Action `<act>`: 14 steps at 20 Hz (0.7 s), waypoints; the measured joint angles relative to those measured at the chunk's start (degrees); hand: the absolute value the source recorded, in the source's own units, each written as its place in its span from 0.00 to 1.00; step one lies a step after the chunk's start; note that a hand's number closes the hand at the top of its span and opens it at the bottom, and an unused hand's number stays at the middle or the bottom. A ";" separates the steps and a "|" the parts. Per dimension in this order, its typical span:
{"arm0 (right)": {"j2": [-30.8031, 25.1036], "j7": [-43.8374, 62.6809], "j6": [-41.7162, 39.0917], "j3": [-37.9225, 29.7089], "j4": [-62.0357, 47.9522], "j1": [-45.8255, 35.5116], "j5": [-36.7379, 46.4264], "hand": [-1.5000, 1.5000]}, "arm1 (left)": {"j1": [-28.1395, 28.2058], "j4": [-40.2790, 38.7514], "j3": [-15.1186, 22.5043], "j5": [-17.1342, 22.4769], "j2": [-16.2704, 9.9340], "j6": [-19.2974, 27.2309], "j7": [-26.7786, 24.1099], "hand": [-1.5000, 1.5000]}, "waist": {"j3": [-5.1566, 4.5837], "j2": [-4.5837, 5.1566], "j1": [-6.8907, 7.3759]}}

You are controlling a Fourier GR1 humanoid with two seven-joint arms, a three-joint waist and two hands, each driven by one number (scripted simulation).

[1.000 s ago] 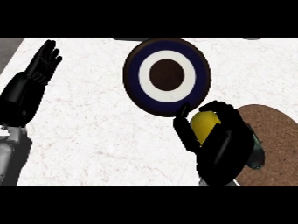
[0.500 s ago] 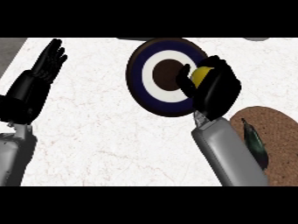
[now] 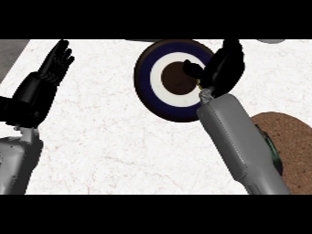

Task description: Pick the lemon from the placemat and place it in the plate

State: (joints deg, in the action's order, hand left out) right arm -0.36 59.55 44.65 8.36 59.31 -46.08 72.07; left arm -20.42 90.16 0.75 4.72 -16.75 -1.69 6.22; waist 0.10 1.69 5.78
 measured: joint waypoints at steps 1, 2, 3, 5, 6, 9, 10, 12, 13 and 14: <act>0.02 -0.19 2.30 -0.68 -1.34 -0.66 -0.27 0.00 | 0.11 -0.02 0.20 -0.14 0.23 0.06 -0.16 0.50 | 0.00 0.03 -0.04; 0.05 -0.25 4.52 -1.32 -2.22 -1.40 -0.29 0.00 | 0.13 0.22 0.13 0.00 0.01 -0.16 0.23 0.50 | 0.00 -0.06 -0.13; 0.06 -0.01 6.51 -1.73 -3.35 -2.54 0.04 0.00 | 0.11 0.30 0.09 -0.03 0.07 -0.04 0.33 0.50 | 0.00 -0.12 -0.16; 0.09 0.67 10.51 -1.57 -4.60 -3.86 -0.03 0.00 | -0.26 -0.11 0.01 -0.38 0.04 0.17 0.49 0.50 | -0.02 -0.29 -0.58; 0.09 0.86 12.34 -1.63 -5.30 -4.66 -0.35 0.00 | 0.13 0.03 0.31 -0.58 0.43 0.41 0.40 0.50 | -0.03 -0.37 -0.63; 0.12 0.55 18.73 -1.33 -5.94 -5.05 -1.93 0.00 | -0.07 -0.88 -0.72 -0.34 -0.25 0.05 0.10 0.50 | -0.04 -0.54 -1.34; 0.13 0.92 20.61 -0.90 -5.90 -4.83 -2.06 0.00 | -0.25 -1.05 -0.76 -0.52 -0.12 0.35 0.29 0.50 | -0.04 -0.68 -1.67; 0.13 1.57 24.15 0.19 -5.32 -3.33 -2.44 0.00 | 0.64 -0.81 -1.06 -0.42 -0.34 0.18 0.41 0.50 | -0.06 -0.99 -2.28; 0.14 2.06 25.73 0.72 -5.18 -2.83 -2.69 0.00 | 1.27 -0.69 -1.11 -0.48 -0.34 0.12 0.06 0.50 | -0.06 -1.09 -2.50; 0.15 2.39 27.16 1.45 -4.40 -1.69 -2.67 0.00 | 1.94 -0.52 -1.49 -0.44 -0.51 0.12 -0.28 0.50 | -0.07 -1.25 -2.86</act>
State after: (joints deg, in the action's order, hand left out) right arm -0.21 61.94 71.81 9.81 54.91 -47.78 69.40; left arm -18.48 89.64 -0.74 4.27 -17.26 -1.57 5.94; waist 0.03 0.45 2.92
